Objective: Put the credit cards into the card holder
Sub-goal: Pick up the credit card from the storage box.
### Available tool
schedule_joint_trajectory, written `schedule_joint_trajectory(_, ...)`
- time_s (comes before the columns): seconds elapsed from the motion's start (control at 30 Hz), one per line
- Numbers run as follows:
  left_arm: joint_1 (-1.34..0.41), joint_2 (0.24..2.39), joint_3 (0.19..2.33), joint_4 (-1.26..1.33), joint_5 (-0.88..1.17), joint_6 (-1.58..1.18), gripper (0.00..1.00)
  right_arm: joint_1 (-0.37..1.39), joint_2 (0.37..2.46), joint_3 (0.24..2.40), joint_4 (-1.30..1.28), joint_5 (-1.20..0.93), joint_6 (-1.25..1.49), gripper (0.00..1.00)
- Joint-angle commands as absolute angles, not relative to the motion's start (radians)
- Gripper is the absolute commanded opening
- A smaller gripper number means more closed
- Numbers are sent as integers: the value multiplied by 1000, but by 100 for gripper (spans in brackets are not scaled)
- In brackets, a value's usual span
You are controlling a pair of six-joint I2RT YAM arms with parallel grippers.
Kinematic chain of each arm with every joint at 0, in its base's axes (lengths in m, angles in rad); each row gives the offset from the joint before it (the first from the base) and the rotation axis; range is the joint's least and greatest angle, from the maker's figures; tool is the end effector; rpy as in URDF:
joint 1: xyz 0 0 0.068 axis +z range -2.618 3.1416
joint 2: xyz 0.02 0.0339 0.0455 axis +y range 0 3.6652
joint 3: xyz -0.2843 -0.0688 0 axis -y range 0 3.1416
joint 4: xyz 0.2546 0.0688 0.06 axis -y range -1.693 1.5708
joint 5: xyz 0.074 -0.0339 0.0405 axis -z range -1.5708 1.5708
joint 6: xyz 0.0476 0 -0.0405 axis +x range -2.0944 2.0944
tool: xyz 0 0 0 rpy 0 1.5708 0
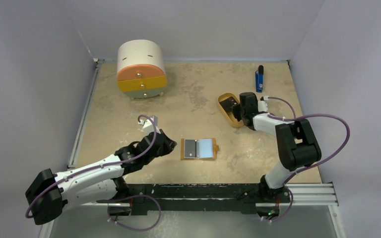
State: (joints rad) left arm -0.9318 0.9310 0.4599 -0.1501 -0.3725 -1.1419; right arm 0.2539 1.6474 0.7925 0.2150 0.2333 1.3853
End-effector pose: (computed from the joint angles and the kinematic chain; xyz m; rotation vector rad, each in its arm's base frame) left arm 0.1335 -0.1507 0.2106 -0.4510 2.2068 -0.7770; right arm 0.3422 0.0774 0.1724 1.3273 1.8416 0.6506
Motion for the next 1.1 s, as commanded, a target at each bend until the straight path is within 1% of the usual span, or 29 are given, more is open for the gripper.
schedule_joint_trajectory(0.0, -934, 923, 456, -108, -370, -1153, 0, 250, 1606, 786, 192, 247, 1359, 12)
schedule_joint_trajectory(0.2, -934, 922, 453, -104, -367, -1157, 0, 251, 1596, 797, 186, 247, 1346, 8)
schedule_joint_trajectory(0.43, -934, 914, 450, -107, -368, -1157, 0, 251, 1575, 821, 185, 247, 1309, 0)
schedule_joint_trajectory(0.6, -934, 896, 460, -134, -389, -1157, 0, 251, 1485, 869, 148, 305, 1246, 0)
schedule_joint_trajectory(0.77, -934, 870, 470, -158, -413, -1155, 0, 249, 1428, 977, 66, 283, 1142, 0)
schedule_joint_trajectory(0.87, -934, 850, 509, -216, -449, -1129, 0, 249, 1370, 1035, 41, 202, 984, 0)
schedule_joint_trajectory(0.93, -934, 828, 550, -273, -488, -1097, 0, 248, 1332, 1098, 6, 77, 831, 0)
schedule_joint_trajectory(1.0, -934, 810, 593, -319, -505, -1048, 0, 247, 1291, 1158, -108, -7, 678, 0)
schedule_joint_trajectory(1.07, -934, 802, 633, -330, -497, -990, 0, 254, 1223, 1171, -184, -110, 523, 0)
